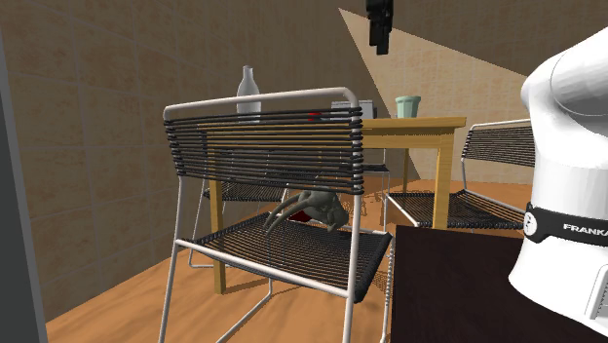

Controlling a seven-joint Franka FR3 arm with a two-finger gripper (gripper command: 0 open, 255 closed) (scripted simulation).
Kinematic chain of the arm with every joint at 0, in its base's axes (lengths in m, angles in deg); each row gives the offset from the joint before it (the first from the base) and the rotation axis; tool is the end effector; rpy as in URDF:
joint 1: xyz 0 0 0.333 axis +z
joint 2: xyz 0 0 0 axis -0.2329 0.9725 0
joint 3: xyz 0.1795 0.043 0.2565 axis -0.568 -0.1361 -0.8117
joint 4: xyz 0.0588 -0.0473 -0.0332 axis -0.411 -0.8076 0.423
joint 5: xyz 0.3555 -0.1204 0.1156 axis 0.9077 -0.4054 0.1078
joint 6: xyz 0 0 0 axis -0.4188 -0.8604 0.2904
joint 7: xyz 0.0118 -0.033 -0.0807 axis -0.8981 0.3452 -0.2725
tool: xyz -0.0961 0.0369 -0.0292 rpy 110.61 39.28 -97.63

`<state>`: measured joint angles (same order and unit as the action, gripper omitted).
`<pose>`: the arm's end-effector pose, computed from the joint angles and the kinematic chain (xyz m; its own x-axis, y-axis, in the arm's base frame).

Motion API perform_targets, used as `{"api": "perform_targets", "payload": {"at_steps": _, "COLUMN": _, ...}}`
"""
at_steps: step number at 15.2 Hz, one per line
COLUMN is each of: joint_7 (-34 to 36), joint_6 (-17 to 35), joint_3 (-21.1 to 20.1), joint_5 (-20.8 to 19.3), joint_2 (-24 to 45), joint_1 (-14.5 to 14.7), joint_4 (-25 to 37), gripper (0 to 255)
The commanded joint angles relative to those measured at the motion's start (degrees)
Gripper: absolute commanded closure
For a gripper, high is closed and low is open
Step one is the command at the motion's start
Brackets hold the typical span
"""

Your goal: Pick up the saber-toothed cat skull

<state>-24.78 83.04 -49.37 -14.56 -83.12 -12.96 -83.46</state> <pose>0.2994 0.0107 0.5650 0.9979 -0.0621 0.0202 -0.0644 -0.9870 0.1473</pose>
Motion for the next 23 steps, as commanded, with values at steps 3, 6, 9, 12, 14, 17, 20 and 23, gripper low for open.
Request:
{"api": "perform_targets", "payload": {"at_steps": 3, "joint_7": -2.4, "joint_6": 2.9, "joint_3": 1.2, "joint_5": -1.8, "joint_2": 3.3, "joint_1": -0.2, "joint_4": -0.6, "gripper": 0}}
{"api": "perform_targets", "payload": {"at_steps": 6, "joint_7": -5.7, "joint_6": 7.3, "joint_3": 2.8, "joint_5": -4.5, "joint_2": 8.6, "joint_1": -0.6, "joint_4": -0.8, "gripper": 0}}
{"api": "perform_targets", "payload": {"at_steps": 9, "joint_7": -8.7, "joint_6": 11.6, "joint_3": 4.2, "joint_5": -7.1, "joint_2": 14.5, "joint_1": -1.1, "joint_4": -0.4, "gripper": 0}}
{"api": "perform_targets", "payload": {"at_steps": 12, "joint_7": -11.4, "joint_6": 15.7, "joint_3": 5.5, "joint_5": -9.6, "joint_2": 20.7, "joint_1": -1.6, "joint_4": 0.6, "gripper": 0}}
{"api": "perform_targets", "payload": {"at_steps": 14, "joint_7": -13.1, "joint_6": 18.3, "joint_3": 6.2, "joint_5": -11.3, "joint_2": 25.1, "joint_1": -2.0, "joint_4": 1.7, "gripper": 0}}
{"api": "perform_targets", "payload": {"at_steps": 17, "joint_7": -15.4, "joint_6": 21.9, "joint_3": 7.2, "joint_5": -13.7, "joint_2": 31.8, "joint_1": -2.5, "joint_4": 3.9, "gripper": 0}}
{"api": "perform_targets", "payload": {"at_steps": 20, "joint_7": -17.5, "joint_6": 25.1, "joint_3": 7.9, "joint_5": -16.0, "joint_2": 38.7, "joint_1": -3.1, "joint_4": 6.6, "gripper": 0}}
{"api": "perform_targets", "payload": {"at_steps": 23, "joint_7": -19.3, "joint_6": 27.8, "joint_3": 8.5, "joint_5": -18.3, "joint_2": 45.6, "joint_1": -3.6, "joint_4": 10.0, "gripper": 0}}
